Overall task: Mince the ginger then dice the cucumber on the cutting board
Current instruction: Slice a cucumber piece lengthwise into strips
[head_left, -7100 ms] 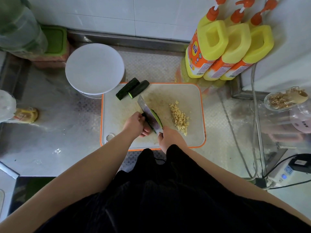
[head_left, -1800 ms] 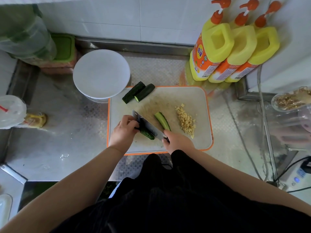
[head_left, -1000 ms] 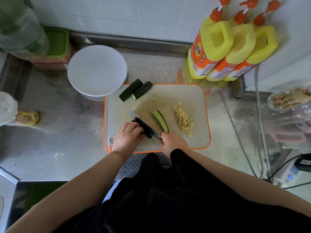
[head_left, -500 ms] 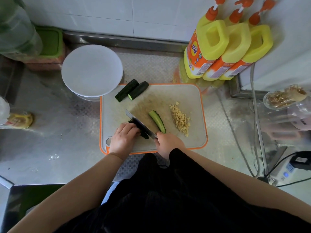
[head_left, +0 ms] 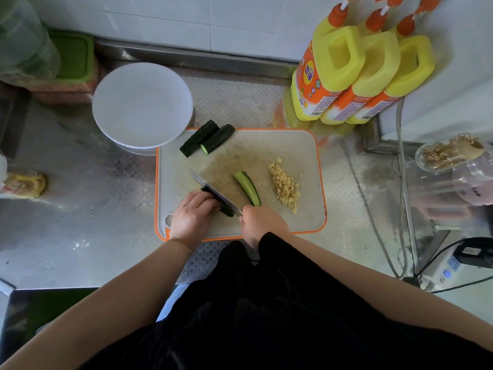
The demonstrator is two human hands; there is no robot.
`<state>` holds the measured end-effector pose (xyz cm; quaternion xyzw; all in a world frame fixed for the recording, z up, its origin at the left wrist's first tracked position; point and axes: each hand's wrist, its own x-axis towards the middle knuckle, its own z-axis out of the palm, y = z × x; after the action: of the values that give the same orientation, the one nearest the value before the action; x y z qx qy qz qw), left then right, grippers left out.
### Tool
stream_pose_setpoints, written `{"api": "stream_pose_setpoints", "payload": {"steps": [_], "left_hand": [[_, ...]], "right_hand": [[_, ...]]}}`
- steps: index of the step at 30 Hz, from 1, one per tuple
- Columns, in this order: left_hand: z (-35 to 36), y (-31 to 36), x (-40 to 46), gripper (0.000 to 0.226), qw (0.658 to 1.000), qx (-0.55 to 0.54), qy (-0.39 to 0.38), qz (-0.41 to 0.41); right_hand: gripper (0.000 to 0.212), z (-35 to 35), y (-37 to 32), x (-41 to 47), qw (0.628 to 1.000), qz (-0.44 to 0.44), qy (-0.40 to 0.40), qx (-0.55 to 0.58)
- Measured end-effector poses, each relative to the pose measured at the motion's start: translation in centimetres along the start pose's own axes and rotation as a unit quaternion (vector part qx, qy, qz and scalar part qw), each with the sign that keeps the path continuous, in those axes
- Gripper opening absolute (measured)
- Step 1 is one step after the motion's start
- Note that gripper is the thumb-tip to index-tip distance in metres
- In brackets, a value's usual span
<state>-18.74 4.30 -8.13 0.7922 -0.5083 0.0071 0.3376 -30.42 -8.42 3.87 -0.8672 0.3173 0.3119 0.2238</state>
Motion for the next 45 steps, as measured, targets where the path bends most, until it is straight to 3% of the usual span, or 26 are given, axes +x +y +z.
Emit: {"api": "stream_pose_setpoints", "payload": {"steps": [6,12,16,31,36,45], "left_hand": [[-0.2,0.1,0.1,0.009,1.0,0.001,0.003,0.002],[-0.4,0.2,-0.4,0.016,1.0,0.021,-0.013,0.011],[-0.8,0.8,-0.3,0.024,0.999,0.023,-0.018,-0.022],[-0.6,0.7,-0.2,0.02,0.999,0.022,-0.012,-0.036],[-0.5,0.5,-0.3,0.019,0.999,0.019,-0.014,-0.033],[-0.4,0.2,-0.2,0.019,0.999,0.003,-0.002,-0.033]], "right_hand": [[0.007,0.7,-0.1,0.6,1.0,0.0,0.005,0.002],[0.024,1.2,0.8,1.5,0.998,0.019,-0.014,0.056],[0.025,0.5,1.4,1.7,0.997,0.012,-0.016,0.072],[0.028,0.6,1.2,0.7,0.995,0.015,-0.005,0.095],[0.028,-0.1,1.1,0.4,0.998,-0.004,0.019,0.06],[0.026,-0.6,0.0,0.0,0.999,-0.009,-0.01,0.034]]}}
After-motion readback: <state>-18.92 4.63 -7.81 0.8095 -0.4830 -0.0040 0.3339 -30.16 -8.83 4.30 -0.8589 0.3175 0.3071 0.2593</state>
